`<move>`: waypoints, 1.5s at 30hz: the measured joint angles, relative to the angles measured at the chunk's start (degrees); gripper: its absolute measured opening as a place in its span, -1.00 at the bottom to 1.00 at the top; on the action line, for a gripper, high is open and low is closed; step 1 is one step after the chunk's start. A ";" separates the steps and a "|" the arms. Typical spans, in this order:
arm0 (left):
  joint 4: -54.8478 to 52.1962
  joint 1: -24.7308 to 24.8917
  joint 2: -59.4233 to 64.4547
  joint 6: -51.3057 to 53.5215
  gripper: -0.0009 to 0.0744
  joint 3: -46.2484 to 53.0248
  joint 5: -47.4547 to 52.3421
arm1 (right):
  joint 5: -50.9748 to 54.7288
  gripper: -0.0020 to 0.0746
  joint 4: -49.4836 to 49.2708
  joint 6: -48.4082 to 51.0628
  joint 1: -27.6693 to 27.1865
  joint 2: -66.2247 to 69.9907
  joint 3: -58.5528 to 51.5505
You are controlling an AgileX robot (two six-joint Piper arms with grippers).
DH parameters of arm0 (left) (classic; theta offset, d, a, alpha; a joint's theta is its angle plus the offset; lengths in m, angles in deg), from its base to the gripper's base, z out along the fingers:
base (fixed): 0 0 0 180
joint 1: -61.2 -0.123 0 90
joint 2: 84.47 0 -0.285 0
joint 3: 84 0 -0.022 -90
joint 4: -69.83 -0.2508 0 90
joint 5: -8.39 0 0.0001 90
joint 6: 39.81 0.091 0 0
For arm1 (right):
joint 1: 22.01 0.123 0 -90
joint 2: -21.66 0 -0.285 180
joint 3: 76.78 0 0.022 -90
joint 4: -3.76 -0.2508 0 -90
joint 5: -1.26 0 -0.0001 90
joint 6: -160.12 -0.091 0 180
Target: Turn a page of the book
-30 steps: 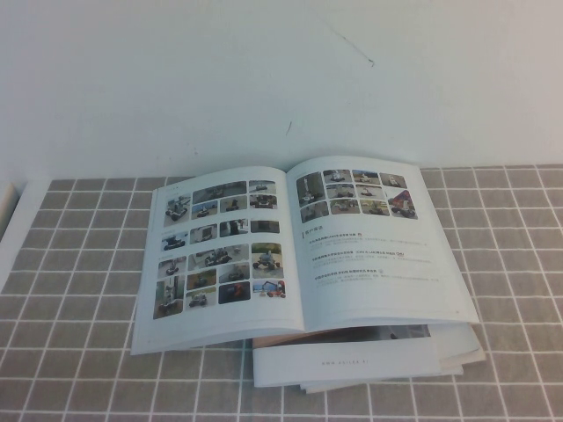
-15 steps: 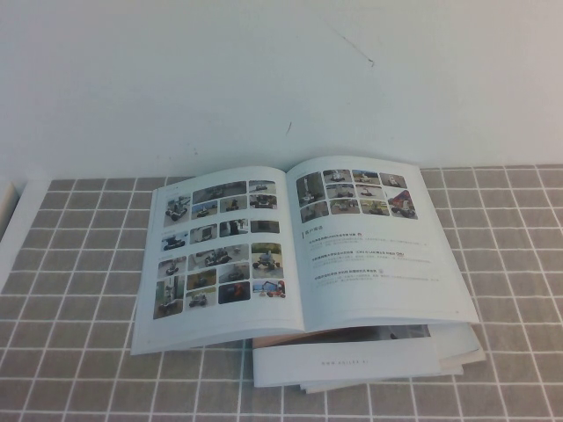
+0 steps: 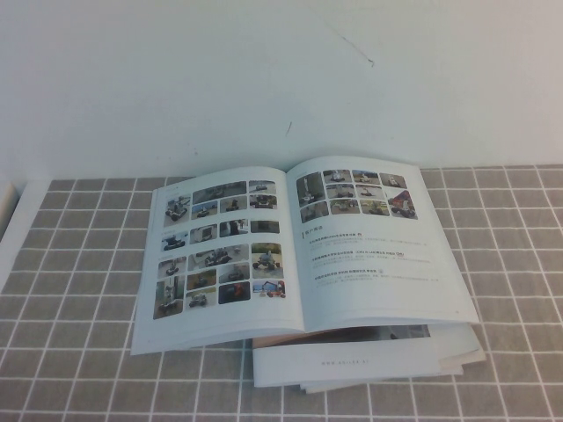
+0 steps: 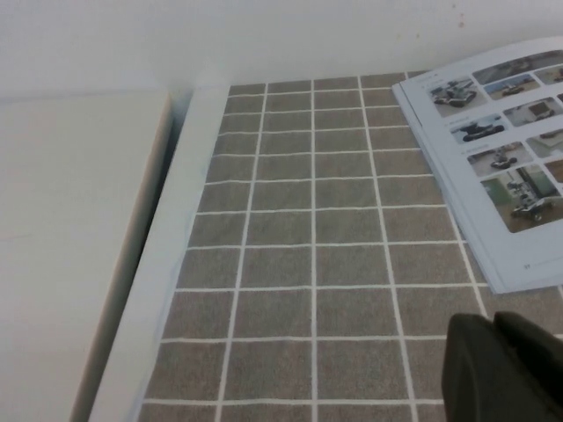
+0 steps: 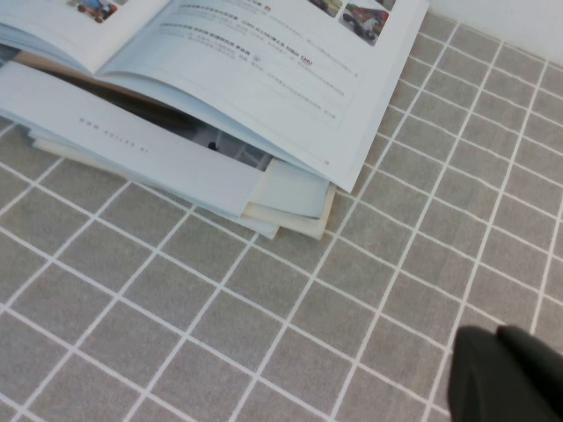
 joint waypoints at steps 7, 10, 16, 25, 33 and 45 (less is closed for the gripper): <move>-1.00 3.34 -0.13 -2.51 -0.99 -0.10 0.38 | 0.00 -0.95 0.00 0.00 0.00 0.00 0.00; -1.00 5.04 -0.13 -2.91 -0.99 -0.10 0.38 | 0.00 -0.95 -0.10 0.00 0.00 0.00 0.00; -1.00 6.96 -0.13 -3.44 -0.99 -0.10 0.38 | 0.00 -0.95 -0.20 0.00 0.00 0.00 0.00; -1.00 6.99 -0.13 -4.16 -0.99 -0.10 0.38 | 0.00 -0.95 -0.29 0.00 0.00 0.00 0.00; -1.00 6.99 -0.13 -4.16 -0.99 -0.10 0.49 | 0.00 -0.95 -0.29 0.00 0.00 0.00 0.00; -1.00 6.99 -0.13 -4.16 -0.99 -0.10 0.71 | 0.00 -0.95 -0.29 0.00 0.00 0.00 0.00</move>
